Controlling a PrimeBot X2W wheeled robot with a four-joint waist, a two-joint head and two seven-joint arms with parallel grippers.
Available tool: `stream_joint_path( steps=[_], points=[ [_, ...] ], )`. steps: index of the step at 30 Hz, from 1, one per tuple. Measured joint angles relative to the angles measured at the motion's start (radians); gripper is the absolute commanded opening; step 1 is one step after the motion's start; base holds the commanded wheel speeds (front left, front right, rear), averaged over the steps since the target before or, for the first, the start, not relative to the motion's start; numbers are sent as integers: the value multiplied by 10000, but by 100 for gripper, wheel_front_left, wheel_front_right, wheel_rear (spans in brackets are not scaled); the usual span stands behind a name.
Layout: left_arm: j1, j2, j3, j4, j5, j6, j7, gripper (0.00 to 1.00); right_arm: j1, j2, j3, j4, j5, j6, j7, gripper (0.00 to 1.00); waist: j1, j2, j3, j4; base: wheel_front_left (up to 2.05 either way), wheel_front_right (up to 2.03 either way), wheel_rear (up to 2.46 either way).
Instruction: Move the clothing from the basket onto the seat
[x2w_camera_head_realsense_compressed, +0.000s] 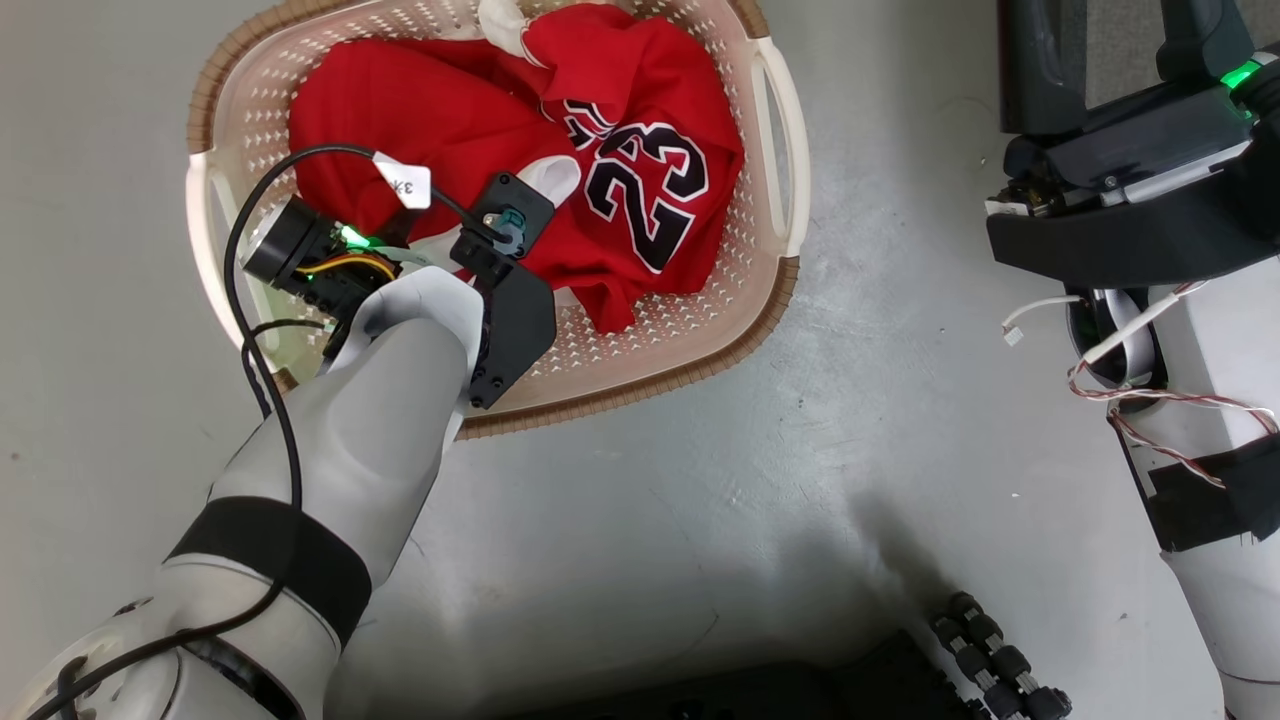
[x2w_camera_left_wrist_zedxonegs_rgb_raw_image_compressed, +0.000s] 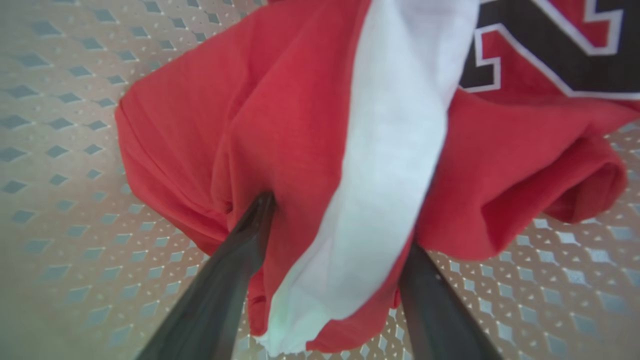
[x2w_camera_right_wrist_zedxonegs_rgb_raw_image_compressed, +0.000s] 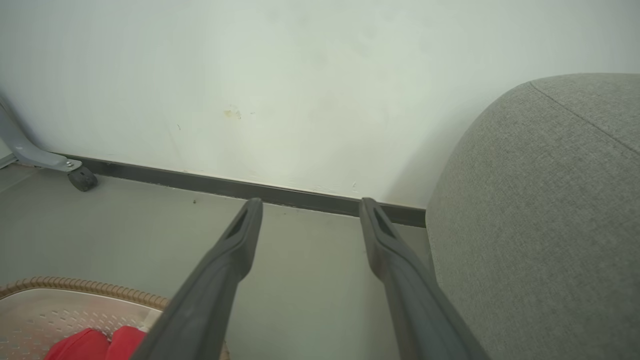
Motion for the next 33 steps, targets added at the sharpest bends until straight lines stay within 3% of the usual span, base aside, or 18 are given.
stream_joint_path(
  steps=[2,3,5,12,28,33],
  points=[
    [-37,-6,-50,36,10,0,-33,100,0,0,-12,2,-27,40,0,100,0,0,53,-33,0,0,0],
    [-49,-6,-73,54,13,0,-54,94,0,6,-13,2,-27,40,0,100,0,0,66,-46,0,0,0],
    [-64,-4,-100,111,50,0,-169,0,0,52,-15,19,-27,44,0,100,0,0,73,-66,0,0,0],
    [-47,-4,-4,182,-31,2,-606,0,8,146,-109,441,-27,142,0,100,0,-1,-170,-96,0,0,0],
    [851,-17,1340,-180,-1856,-182,-2316,0,149,77,-268,1793,-27,631,0,100,-1,-2,-1689,247,0,0,0],
    [1396,-15,1348,-619,-2173,-263,-2679,0,430,102,-268,2243,-25,675,0,100,-1,-2,-2322,412,0,0,0]
  ],
)
